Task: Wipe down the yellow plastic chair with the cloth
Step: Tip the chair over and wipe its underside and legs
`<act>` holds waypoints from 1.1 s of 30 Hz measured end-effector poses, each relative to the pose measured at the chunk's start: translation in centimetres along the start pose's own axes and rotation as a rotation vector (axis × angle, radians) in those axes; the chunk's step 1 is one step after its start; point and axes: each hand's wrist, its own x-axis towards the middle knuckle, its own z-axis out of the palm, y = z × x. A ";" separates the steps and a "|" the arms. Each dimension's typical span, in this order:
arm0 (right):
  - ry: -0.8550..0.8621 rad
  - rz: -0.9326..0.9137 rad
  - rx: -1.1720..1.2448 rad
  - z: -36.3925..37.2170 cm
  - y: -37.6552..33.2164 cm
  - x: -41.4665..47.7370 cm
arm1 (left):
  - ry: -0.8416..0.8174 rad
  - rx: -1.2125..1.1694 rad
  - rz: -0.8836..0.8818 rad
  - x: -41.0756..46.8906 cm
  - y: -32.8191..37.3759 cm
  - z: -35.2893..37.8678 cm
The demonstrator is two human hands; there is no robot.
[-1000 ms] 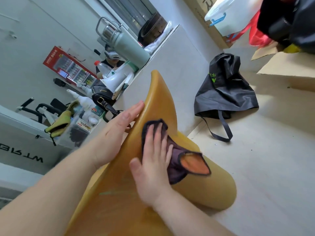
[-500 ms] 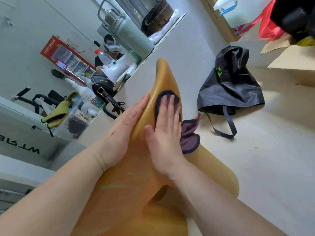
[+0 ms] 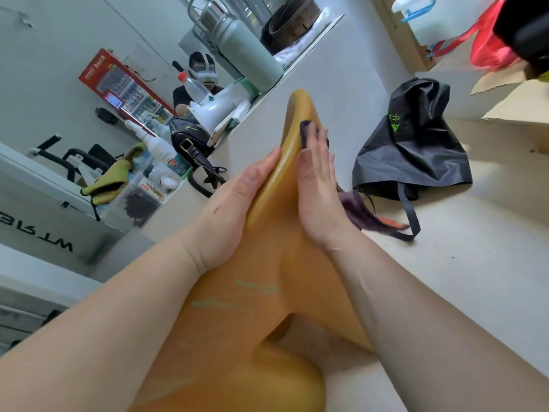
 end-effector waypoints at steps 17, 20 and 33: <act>0.016 -0.019 -0.376 5.8 2.0 -11.0 | 0.310 0.479 0.264 -4.8 -0.6 -1.1; 0.060 0.049 -0.248 2.9 0.9 -5.6 | 0.229 0.608 0.225 -7.9 -1.0 -2.6; -0.002 -0.114 -0.309 9.6 0.8 -14.9 | 0.134 0.438 0.160 -11.8 -3.4 -2.8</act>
